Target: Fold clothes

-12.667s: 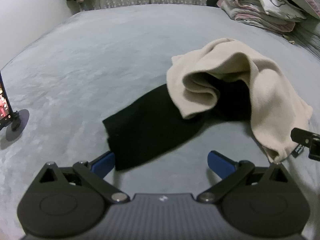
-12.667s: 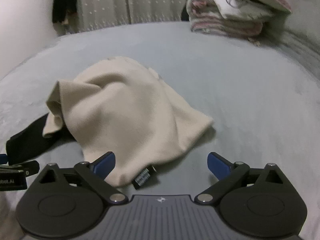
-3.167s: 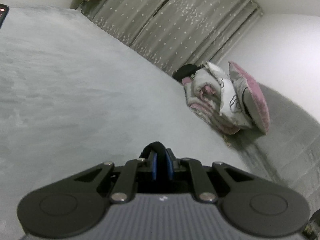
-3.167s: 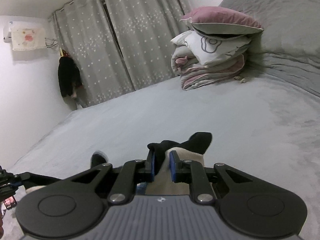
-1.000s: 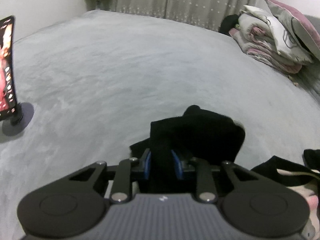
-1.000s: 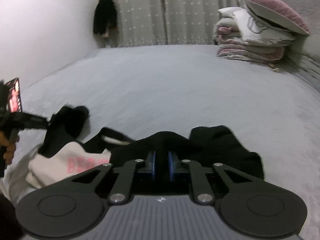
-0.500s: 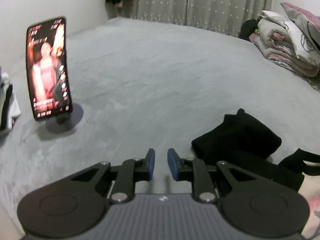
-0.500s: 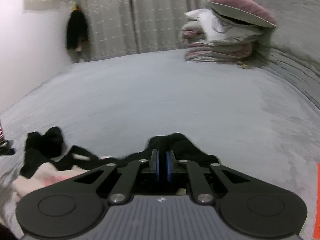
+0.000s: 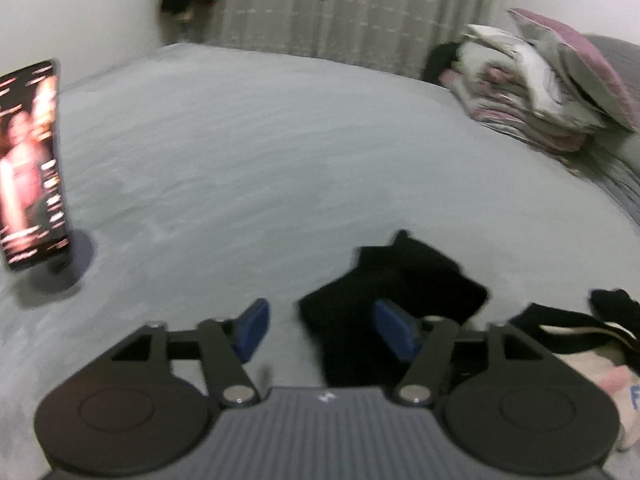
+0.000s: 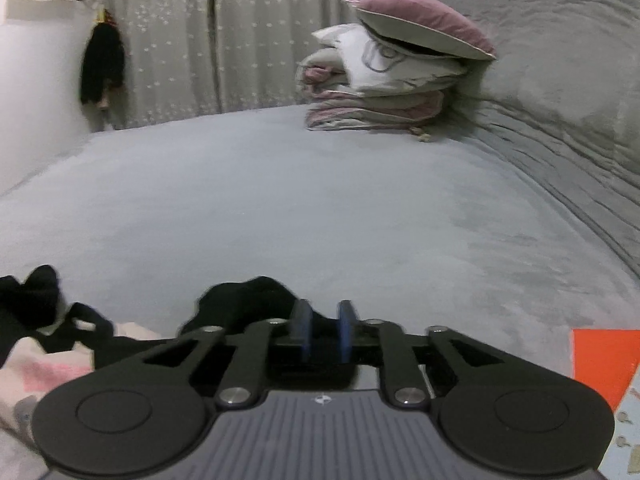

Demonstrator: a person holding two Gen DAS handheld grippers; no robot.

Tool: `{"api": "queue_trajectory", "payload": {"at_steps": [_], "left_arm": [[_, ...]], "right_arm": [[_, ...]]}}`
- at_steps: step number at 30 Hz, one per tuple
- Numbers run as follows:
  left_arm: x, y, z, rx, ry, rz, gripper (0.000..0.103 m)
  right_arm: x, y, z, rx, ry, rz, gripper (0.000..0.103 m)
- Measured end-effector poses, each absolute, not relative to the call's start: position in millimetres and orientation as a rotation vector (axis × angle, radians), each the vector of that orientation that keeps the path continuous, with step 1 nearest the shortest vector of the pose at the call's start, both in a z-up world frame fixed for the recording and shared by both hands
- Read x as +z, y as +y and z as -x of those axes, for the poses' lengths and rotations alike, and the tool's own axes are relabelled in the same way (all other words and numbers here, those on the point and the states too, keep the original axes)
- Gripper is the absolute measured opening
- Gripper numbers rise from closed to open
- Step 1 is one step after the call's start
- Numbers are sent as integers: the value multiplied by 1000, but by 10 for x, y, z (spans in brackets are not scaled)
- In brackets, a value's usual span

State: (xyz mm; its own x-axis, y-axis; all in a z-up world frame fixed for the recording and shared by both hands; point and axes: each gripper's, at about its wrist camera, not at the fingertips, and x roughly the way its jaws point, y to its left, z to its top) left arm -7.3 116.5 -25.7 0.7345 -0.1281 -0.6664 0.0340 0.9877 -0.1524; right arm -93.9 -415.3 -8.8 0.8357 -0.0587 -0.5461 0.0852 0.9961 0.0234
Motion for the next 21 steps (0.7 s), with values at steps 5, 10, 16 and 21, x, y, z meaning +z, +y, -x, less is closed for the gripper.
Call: {"api": "queue_trajectory", "payload": {"at_steps": [5, 10, 16, 21], "left_arm": [[-212, 915, -59, -132, 719, 85, 78], [-240, 709, -221, -162, 718, 68, 81], [-390, 482, -412, -118, 760, -9, 80], [-555, 482, -507, -62, 839, -5, 52]], "right_arm": [[-53, -3977, 947, 36, 557, -51, 51], [-56, -3830, 907, 96, 557, -59, 59], [-93, -3672, 831, 132, 577, -50, 61], [-223, -3658, 692, 97, 655, -48, 61]]}}
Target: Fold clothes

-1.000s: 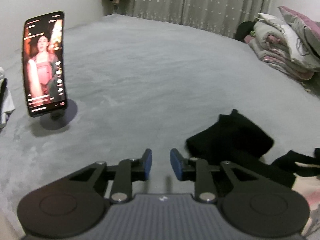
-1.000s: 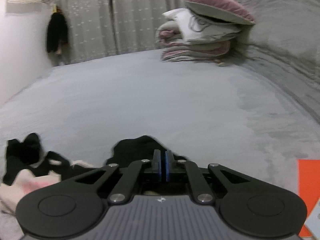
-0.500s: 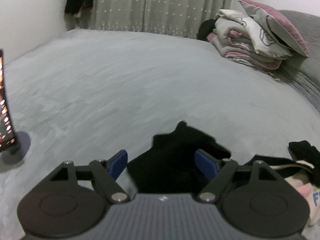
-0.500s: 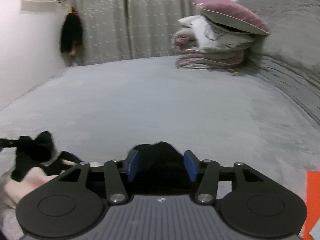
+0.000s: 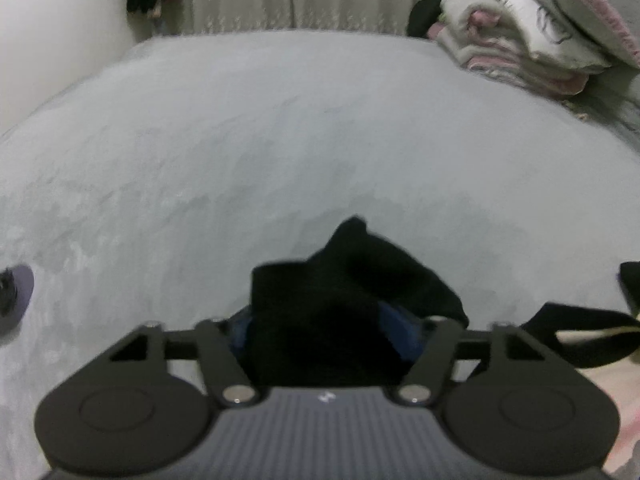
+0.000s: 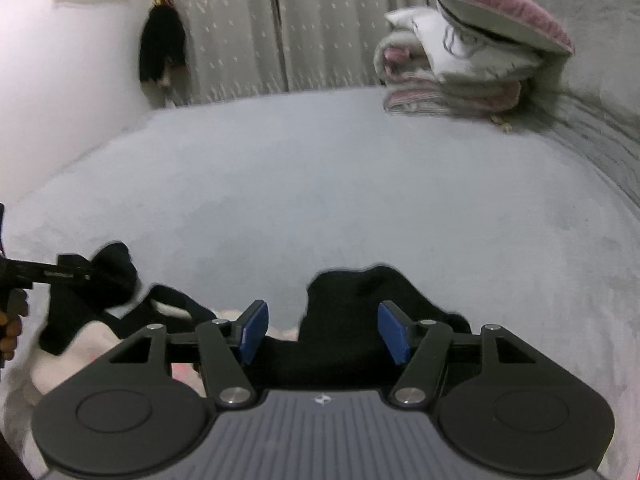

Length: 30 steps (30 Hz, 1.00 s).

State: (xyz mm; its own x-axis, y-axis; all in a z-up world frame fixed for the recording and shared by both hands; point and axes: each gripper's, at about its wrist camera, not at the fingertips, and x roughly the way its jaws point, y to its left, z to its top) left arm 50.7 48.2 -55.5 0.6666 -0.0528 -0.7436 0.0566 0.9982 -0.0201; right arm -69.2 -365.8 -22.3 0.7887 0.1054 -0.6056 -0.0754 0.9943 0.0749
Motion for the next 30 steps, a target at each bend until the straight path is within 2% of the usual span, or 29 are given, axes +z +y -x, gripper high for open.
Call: {"api": "queue_trajectory", "payload": {"at_steps": [3, 5, 7, 9, 12, 26, 30], "left_arm": [[-581, 495, -472, -45, 838, -9, 33], [-542, 532, -419, -30, 823, 1, 23], [-501, 572, -380, -9, 810, 21, 21], [-464, 663, -309, 23, 798, 44, 20], [-430, 843, -215, 57, 795, 83, 20], [-406, 1377, 310, 23, 868, 86, 21], [-392, 1496, 371, 12, 890, 122, 30]], "right_arm": [[-278, -3692, 648, 69, 679, -52, 60], [-286, -3734, 637, 55, 680, -61, 51], [-279, -3781, 636, 38, 679, -74, 31], [-273, -3845, 634, 23, 678, -91, 17], [-261, -3962, 631, 2, 674, -127, 9], [-259, -4273, 728, -118, 660, -113, 6], [-236, -4276, 728, -116, 660, -128, 6]]}}
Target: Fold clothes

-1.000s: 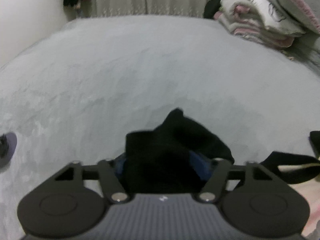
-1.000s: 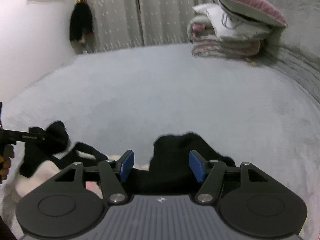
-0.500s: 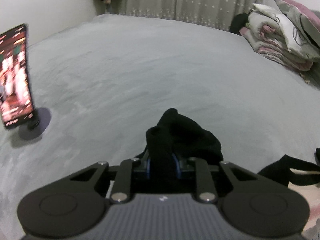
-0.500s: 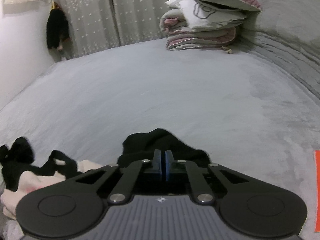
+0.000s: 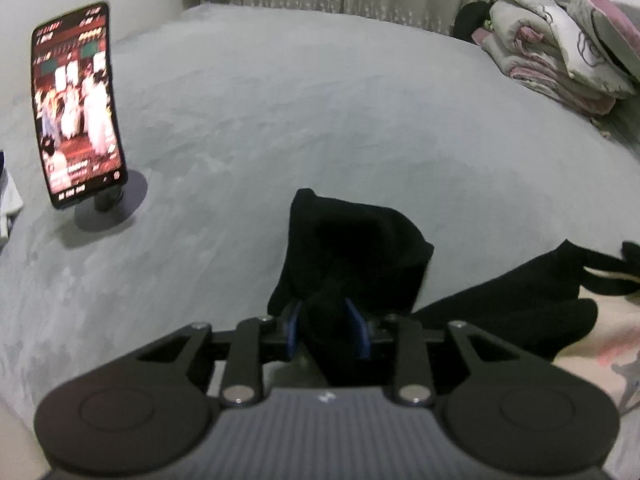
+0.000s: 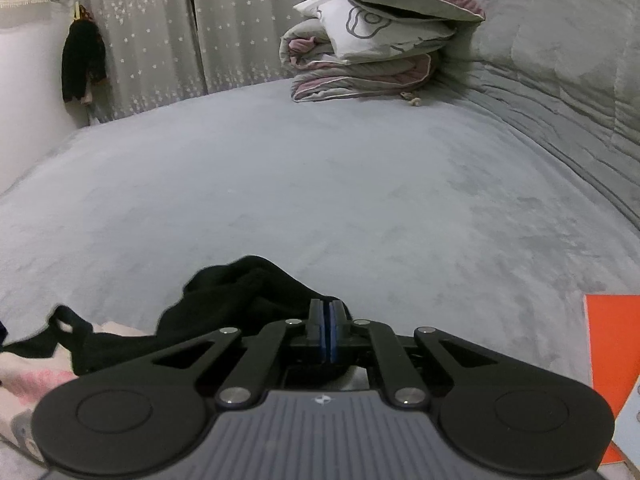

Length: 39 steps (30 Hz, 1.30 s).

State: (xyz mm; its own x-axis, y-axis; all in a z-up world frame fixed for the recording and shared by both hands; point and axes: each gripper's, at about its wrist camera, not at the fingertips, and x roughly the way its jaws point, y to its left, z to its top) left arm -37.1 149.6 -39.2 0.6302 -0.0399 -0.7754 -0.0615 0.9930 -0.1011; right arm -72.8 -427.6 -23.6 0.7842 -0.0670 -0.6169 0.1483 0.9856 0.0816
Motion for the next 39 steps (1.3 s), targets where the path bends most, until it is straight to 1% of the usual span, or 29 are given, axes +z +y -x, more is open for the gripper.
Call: {"api": "queue_trajectory", "payload": {"at_steps": [2, 4, 6, 9, 11, 13, 17, 22, 27, 33, 39], "left_arm": [[-368, 1550, 378, 12, 886, 154, 34], [-326, 1578, 389, 10, 866, 173, 36], [-261, 1580, 414, 2, 832, 174, 40], [-144, 1550, 462, -28, 776, 163, 46], [-81, 1504, 493, -57, 744, 157, 54], [-23, 1445, 522, -88, 714, 149, 57], [84, 1311, 517, -153, 666, 132, 67], [100, 1044, 422, -273, 664, 97, 68], [-52, 739, 202, -347, 739, 51, 68], [-245, 432, 45, -403, 774, -26, 68], [-452, 185, -29, -466, 810, -102, 65]], "right_arm": [[-212, -4244, 725, -93, 647, -134, 13], [-192, -4171, 734, -68, 629, -123, 33], [-154, -4076, 753, -48, 603, -91, 39], [-102, -3954, 787, -9, 578, -54, 40], [-66, -3884, 822, 27, 561, -45, 40], [-36, -3803, 856, 67, 543, -35, 42], [-15, -3628, 907, 163, 526, -4, 44], [-45, -3378, 957, 297, 516, 76, 50], [-155, -3118, 1045, 384, 514, 199, 50], [-327, -2984, 1023, 407, 552, 277, 50], [-501, -2980, 954, 377, 612, 376, 50]]}}
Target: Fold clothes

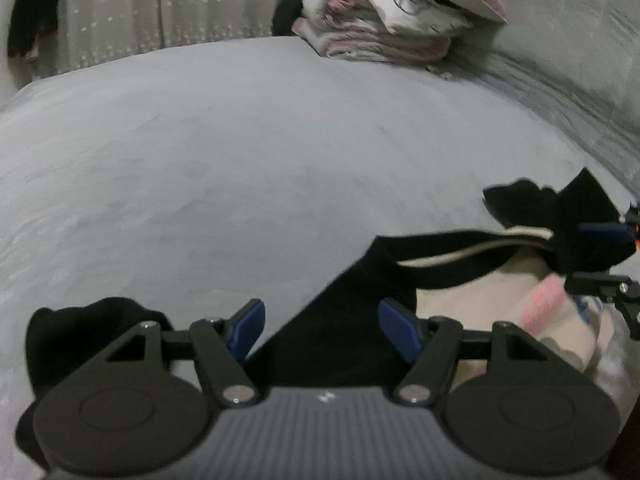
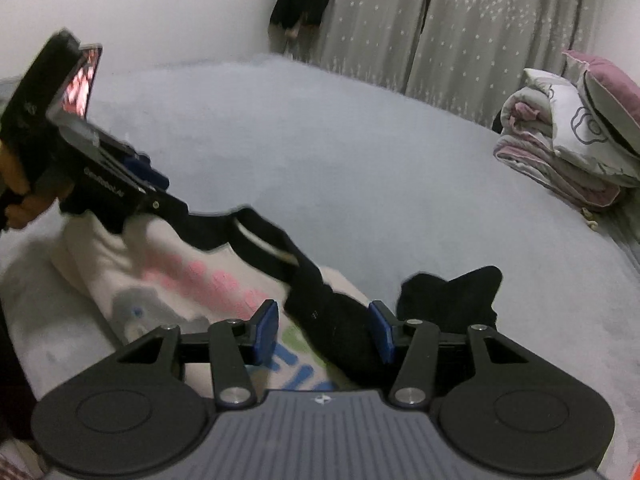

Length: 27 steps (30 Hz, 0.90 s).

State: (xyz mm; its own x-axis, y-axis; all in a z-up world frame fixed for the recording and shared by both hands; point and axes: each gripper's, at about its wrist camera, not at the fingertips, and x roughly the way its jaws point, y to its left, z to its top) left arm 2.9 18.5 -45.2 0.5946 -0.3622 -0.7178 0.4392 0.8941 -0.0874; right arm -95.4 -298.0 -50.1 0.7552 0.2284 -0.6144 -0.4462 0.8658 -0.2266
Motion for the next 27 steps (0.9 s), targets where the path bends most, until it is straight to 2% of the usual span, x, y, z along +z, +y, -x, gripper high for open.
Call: {"api": "queue_trajectory", "payload": {"at_steps": [6, 9, 12, 14, 16, 27], "left_arm": [[-570, 86, -84, -464, 837, -125, 60], [-610, 70, -124, -467, 858, -118, 54], [-623, 81, -145, -453, 864, -114, 36], [-614, 76, -152, -435, 862, -116, 15], [-595, 74, -157, -418, 860, -114, 9], [-182, 11, -246, -267, 730, -132, 8]], "right_arm": [[-585, -3009, 913, 278, 603, 463, 48], [-541, -3079, 869, 247, 592, 435, 30], [-489, -3150, 837, 218, 577, 393, 17], [-446, -3169, 836, 206, 570, 360, 16], [-404, -3171, 837, 194, 561, 331, 14], [-152, -3059, 451, 105, 545, 207, 13]]}}
